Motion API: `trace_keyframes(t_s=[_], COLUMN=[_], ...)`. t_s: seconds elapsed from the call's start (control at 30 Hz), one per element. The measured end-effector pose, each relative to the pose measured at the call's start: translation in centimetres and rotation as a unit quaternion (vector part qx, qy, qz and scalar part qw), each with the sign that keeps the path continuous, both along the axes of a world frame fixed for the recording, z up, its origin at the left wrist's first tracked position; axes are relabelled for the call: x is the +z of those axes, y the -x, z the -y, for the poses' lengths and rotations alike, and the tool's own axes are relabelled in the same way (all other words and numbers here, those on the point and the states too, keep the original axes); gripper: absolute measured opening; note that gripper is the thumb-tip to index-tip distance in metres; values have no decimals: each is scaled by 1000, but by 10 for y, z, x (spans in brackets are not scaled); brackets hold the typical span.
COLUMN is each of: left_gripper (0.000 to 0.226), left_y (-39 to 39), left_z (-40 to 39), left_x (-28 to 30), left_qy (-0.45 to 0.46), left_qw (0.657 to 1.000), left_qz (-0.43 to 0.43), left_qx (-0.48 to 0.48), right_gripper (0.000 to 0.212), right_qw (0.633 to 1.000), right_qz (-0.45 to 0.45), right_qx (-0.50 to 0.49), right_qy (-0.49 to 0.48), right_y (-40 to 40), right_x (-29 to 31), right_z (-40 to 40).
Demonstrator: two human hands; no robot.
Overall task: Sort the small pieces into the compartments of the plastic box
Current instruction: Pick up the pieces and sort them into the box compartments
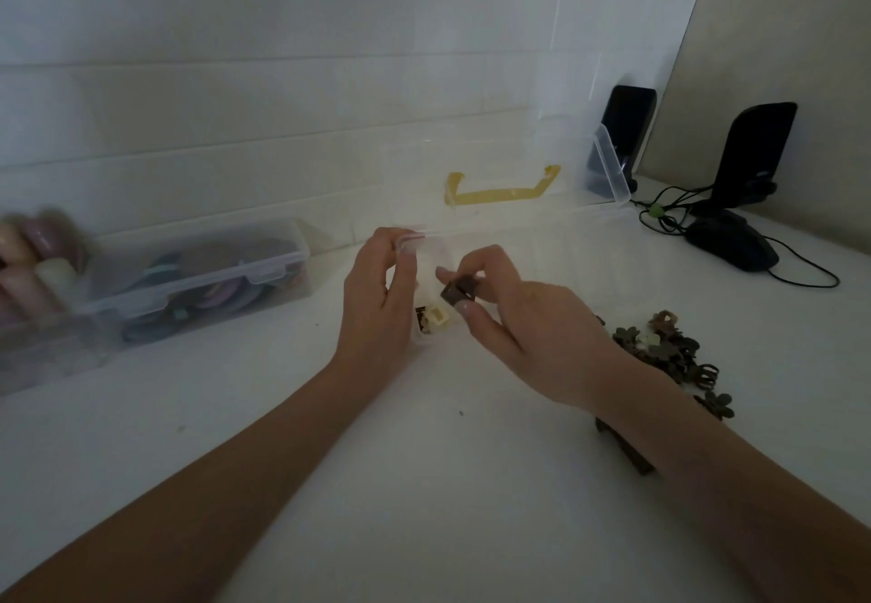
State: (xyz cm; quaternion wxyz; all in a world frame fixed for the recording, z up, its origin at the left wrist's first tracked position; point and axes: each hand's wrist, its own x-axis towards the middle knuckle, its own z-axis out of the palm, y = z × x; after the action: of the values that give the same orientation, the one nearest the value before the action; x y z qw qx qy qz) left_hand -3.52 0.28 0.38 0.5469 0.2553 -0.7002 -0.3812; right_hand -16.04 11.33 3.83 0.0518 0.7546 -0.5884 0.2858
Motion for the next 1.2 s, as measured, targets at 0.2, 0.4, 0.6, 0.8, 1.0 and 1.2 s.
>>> trace_keyframes(t_s=[0.2, 0.4, 0.6, 0.8, 1.0, 1.2], left_gripper=[17, 18, 18, 16, 17, 22], left_y=[0, 0, -1, -1, 1, -1], left_z=[-1, 0, 1, -1, -1, -5], left_x=[1, -1, -2, 0, -1, 1], left_qy=[-20, 8, 37, 33, -7, -21], left_qw=[1000, 1000, 999, 999, 999, 999], left_qz=[-14, 2, 18, 3, -25, -24], left_qx=[-5, 5, 11, -5, -31, 3], right_gripper=[16, 17, 21, 22, 23, 11], right_qw=[994, 999, 998, 988, 990, 991], right_qz=[100, 23, -52, -7, -1, 94], right_qx=[15, 22, -5, -48, -72, -59], right_qy=[27, -21, 23, 145, 118, 75], right_y=[9, -5, -13, -10, -5, 45], right_x=[-1, -7, -14, -13, -4, 31], right_z=[0, -1, 2, 7, 14, -15])
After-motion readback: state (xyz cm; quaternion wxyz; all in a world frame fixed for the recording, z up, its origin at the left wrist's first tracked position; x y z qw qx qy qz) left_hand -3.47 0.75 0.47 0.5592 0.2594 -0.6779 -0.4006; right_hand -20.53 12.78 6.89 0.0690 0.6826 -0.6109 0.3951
